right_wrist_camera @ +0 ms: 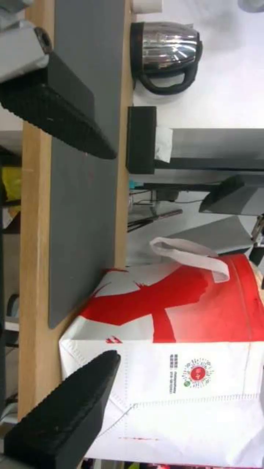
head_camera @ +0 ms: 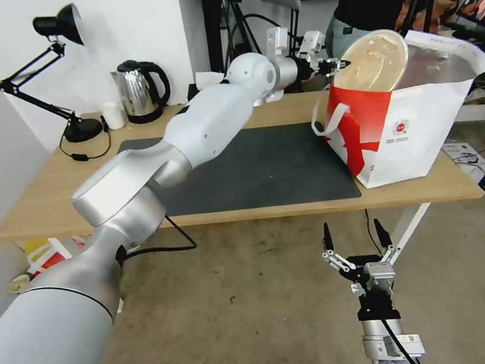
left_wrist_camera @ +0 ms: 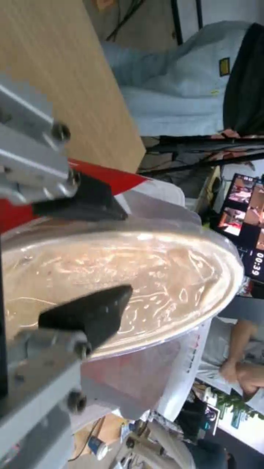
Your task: Pick up the trash from the table and place it into the takeout bag.
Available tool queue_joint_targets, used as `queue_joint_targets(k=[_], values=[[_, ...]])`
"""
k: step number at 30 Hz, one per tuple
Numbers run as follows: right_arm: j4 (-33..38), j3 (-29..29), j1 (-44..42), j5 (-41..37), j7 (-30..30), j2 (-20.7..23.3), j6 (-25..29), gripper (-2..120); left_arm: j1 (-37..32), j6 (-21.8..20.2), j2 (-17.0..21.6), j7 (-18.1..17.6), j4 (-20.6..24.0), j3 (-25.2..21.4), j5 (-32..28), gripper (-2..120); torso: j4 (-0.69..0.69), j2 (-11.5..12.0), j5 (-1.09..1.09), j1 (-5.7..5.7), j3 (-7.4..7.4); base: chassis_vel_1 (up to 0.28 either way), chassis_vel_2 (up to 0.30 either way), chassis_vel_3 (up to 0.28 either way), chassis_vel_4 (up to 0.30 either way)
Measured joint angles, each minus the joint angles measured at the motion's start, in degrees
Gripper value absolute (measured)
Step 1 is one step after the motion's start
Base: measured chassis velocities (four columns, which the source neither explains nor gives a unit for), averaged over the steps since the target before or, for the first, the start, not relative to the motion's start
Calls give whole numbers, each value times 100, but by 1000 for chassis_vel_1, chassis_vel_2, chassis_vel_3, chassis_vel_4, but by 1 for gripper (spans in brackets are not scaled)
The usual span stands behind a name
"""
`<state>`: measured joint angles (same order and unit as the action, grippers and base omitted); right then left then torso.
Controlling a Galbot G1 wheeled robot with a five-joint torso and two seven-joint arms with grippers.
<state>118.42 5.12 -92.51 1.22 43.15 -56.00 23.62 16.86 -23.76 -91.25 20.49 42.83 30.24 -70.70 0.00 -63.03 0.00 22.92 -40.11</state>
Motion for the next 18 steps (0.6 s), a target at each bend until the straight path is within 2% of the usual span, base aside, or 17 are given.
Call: queue_joint_targets(k=[2, 4, 6, 8, 10, 13, 14, 16, 18], values=[[0, 0, 0, 0, 0, 0, 0, 100, 2, 3, 0, 1, 0, 3, 6, 42, 0, 0, 0, 0, 0, 0, 0, 0, 0], [0, 0, 0, -1, 0, 0, 0, 100, 9, 12, 1, 13, 0, 7, 32, 54, 0, 0, 0, 0, 0, 0, 0, 0, 0], [0, 0, 0, 0, 0, 0, 0, 100, 9, 11, 1, 17, 3, 7, 36, 56, 0, 0, 0, 0, 0, 0, 0, 0, 0], [0, 0, 0, 0, 0, 0, 0, 100, 9, 9, 2, 21, 19, 2, 40, 68, 0, 0, 0, 0, 0, 0, 0, 0, 0], [0, 0, 0, 0, 0, 0, 0, 100, 9, 4, 2, 21, 23, -2, 40, 71, 0, 0, 0, 0, 0, 0, 0, 0, 0], [0, 0, 0, 0, 0, 0, 0, 100, 9, -63, 4, 19, 66, -34, 31, 87, 0, 0, 0, 0, 0, 0, 0, 0, 0], [0, 0, 0, 0, 0, 0, 0, 100, 9, -63, 4, 19, 66, -34, 31, 87, 0, 0, 0, 0, 0, 0, 0, 0, 0], [0, 0, 0, 0, 0, 0, 0, 100, 11, -72, 4, 19, 87, -43, 20, 97, 0, 0, 0, 0, 0, 0, 0, 0, 0], [0, 0, 0, 0, 0, 0, 0, 100, 12, -72, 4, 18, 89, -43, 19, 97, 0, 0, 0, 0, 0, 0, 0, 0, 0]])
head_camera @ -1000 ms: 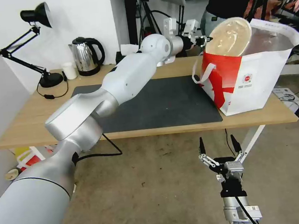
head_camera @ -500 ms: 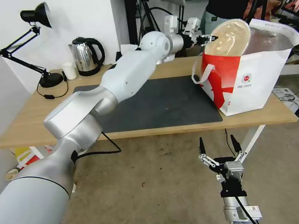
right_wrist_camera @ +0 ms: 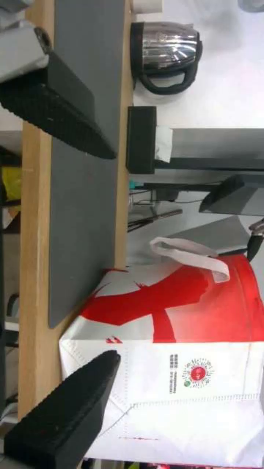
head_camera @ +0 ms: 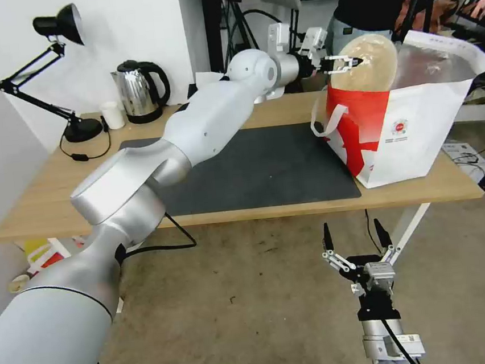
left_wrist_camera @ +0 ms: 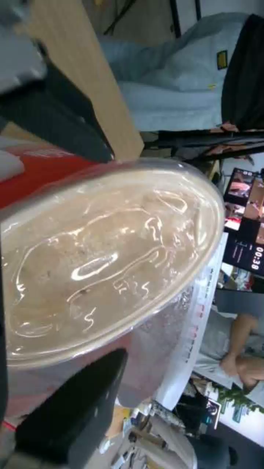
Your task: Pick up the trash from the table and place it into the takeout bag.
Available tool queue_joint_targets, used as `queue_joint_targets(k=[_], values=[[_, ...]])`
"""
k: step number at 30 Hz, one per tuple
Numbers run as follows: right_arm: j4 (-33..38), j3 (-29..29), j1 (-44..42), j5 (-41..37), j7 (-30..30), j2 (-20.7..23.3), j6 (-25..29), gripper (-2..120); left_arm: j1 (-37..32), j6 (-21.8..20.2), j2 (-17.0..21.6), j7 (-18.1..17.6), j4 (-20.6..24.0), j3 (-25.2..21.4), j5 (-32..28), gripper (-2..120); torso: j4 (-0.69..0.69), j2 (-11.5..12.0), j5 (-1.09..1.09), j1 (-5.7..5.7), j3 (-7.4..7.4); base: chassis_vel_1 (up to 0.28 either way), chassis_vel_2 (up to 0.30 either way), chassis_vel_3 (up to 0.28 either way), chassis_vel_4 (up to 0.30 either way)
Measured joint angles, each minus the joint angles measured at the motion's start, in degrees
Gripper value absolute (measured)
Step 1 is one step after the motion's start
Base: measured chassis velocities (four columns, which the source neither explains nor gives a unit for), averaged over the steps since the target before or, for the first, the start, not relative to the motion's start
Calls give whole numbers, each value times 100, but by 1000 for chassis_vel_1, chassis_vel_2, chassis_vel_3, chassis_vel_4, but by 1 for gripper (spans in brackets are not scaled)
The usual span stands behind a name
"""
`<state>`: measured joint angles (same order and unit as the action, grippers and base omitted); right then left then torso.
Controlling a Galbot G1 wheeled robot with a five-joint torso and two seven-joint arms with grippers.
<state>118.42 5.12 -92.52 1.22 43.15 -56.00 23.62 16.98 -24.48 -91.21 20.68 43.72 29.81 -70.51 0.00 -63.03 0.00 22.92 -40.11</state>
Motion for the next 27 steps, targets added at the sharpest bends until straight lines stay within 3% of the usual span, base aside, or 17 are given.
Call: queue_joint_targets(k=[27], values=[[0, 0, 0, 0, 0, 0, 0, 100, 137, 40, 4, -18, 59, 130, 40, 100, 0, 0, 0, 0, 0, 0, 0, 0, 0]])
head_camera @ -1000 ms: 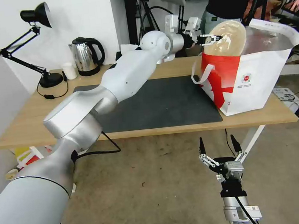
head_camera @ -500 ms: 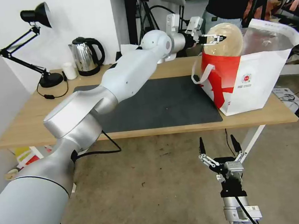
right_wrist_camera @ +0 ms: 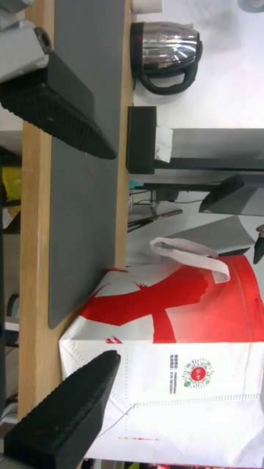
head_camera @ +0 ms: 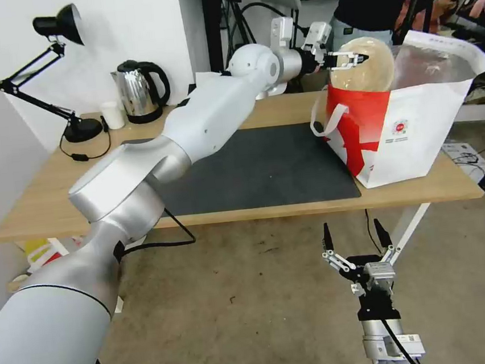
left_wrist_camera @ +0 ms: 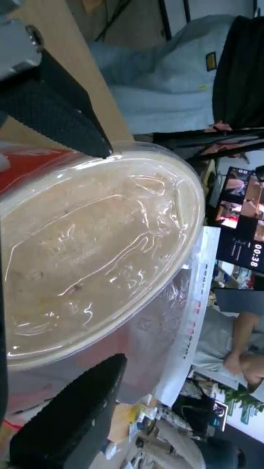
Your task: Pick up the trash from the table and place it into the takeout bag.
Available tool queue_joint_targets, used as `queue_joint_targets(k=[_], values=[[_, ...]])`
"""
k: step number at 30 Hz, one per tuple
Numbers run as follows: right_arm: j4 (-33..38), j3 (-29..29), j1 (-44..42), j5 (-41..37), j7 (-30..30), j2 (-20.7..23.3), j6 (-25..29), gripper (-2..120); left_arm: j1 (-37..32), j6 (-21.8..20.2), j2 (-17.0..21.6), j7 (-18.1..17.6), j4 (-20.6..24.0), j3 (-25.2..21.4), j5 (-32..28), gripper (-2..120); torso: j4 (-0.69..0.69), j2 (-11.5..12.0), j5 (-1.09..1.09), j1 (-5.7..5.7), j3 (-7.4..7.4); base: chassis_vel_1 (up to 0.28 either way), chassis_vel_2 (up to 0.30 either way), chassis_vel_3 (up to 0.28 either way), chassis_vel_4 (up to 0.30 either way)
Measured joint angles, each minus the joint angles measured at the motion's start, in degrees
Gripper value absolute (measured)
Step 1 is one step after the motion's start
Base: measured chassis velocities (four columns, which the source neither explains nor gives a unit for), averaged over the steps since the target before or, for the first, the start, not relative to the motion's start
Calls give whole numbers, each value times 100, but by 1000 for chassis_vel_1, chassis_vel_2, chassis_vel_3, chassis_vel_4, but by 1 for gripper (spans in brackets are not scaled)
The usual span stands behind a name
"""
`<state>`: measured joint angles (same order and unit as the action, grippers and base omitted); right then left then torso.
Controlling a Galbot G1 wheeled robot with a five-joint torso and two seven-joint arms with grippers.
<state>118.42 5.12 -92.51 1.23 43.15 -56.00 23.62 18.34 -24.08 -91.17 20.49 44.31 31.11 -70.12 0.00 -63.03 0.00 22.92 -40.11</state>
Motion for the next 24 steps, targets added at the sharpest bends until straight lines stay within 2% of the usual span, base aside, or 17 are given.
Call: queue_joint_targets(k=[16, 24], values=[[0, 0, 0, 0, 0, 0, 0, 100, 195, -37, 43, -32, 87, 55, -13, 100, 1, 0, 0, 0, 0, 0, 0, 0, 0], [0, 0, 0, 0, 0, 0, 0, 100, 248, -140, 277, -79, 182, 140, 338, 100, 0, 0, 0, 0, 0, 0, 0, 0, 0]])
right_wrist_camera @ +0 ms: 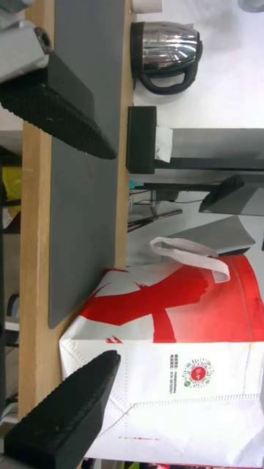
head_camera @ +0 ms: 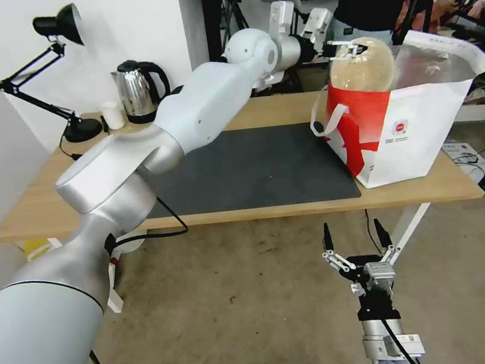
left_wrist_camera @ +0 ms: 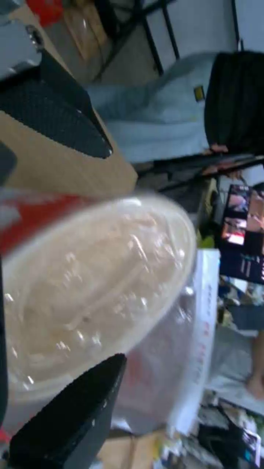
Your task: Pick up the trash from the table and place it into the takeout bag.
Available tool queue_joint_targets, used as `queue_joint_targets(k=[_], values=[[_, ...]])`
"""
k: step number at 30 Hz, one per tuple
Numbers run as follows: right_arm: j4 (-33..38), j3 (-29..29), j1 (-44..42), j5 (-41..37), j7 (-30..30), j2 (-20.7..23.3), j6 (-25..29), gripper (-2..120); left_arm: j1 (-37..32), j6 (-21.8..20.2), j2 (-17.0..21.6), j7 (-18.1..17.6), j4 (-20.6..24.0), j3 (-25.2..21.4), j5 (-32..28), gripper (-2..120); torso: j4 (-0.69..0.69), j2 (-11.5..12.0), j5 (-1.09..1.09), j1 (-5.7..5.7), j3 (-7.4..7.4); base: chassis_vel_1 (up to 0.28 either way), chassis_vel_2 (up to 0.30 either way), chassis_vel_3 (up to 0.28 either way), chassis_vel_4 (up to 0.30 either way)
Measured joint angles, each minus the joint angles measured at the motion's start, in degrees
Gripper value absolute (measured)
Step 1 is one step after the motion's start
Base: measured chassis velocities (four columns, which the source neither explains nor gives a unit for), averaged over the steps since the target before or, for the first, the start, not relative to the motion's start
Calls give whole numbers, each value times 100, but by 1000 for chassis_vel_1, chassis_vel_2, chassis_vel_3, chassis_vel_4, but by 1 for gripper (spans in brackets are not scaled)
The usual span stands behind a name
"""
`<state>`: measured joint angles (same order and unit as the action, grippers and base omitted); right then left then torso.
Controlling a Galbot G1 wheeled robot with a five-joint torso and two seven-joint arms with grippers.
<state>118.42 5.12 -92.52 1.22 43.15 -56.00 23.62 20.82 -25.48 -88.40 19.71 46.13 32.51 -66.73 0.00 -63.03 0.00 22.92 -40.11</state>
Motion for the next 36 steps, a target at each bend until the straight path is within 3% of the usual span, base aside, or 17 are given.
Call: queue_joint_targets(k=[11, 15, 19, 20, 22, 24, 26, 28, 30, 32, 35, 36], values=[[0, 0, 0, 0, 0, 0, 0, 100, -1, -4, 444, -82, 139, -139, 694, 100, 0, 0, 0, 0, 0, 0, 0, 0, 0], [0, 0, 0, 0, 0, 0, 0, 100, -126, 134, 816, -215, 508, -360, 903, 100, 0, 0, 1, 0, 0, 0, 0, 0, 0], [0, 0, 0, 0, 0, 0, 0, 100, -435, 495, 1401, -580, 1136, -787, 1041, 100, 2, 0, 2, 0, 0, 0, 0, 0, 0], [0, 0, 0, 0, 0, 0, 0, 100, -435, 495, 1401, -580, 1136, -787, 1041, 100, 2, 0, 2, 0, 0, 0, 0, 0, 0], [0, 0, 0, 0, 0, 0, 0, 100, -675, 770, 1914, -841, 1655, -1083, 1064, 100, -1, 1, 3, 0, 0, 0, 0, 0, 0], [0, 0, 0, 0, 0, 0, 0, 100, -738, 825, 2039, -883, 1792, -1163, 1066, 100, -1, 1, 3, 0, 0, 0, 0, 0, 0], [0, 0, 0, 0, 0, 0, 0, 100, -1024, 980, 2561, -1033, 2370, -1501, 1070, 100, -1, 1, 2, 0, 0, 0, 0, 0, 0], [0, 0, 0, 0, 0, 0, 0, 100, -1130, 1014, 2706, -1063, 2550, -1613, 1070, 100, -1, 1, 1, 0, 0, 0, 0, 0, 0], [0, 0, -1, 0, 0, 0, 0, 100, -1532, 1150, 3225, -1124, 3156, -2008, 1096, 100, 1, 1, 2, 0, 0, 0, 0, 0, 0], [0, 0, 1, 0, 0, 0, 0, 100, -1681, 1204, 3381, -1137, 3357, -2136, 1103, 100, -1, 1, 1, 0, 0, 0, 0, 0, 0], [0, -1, 0, 0, 0, 0, 0, 100, -2781, 1461, 4054, -1239, 4415, -2978, 1040, 100, -1, 1, 4, 0, 1, 0, 0, 0, 0], [0, -1, 0, 0, 0, 0, 0, 100, -2781, 1461, 4054, -1239, 4415, -2978, 1040, 100, -1, 1, 4, 0, 1, 0, 0, 0, 0]])
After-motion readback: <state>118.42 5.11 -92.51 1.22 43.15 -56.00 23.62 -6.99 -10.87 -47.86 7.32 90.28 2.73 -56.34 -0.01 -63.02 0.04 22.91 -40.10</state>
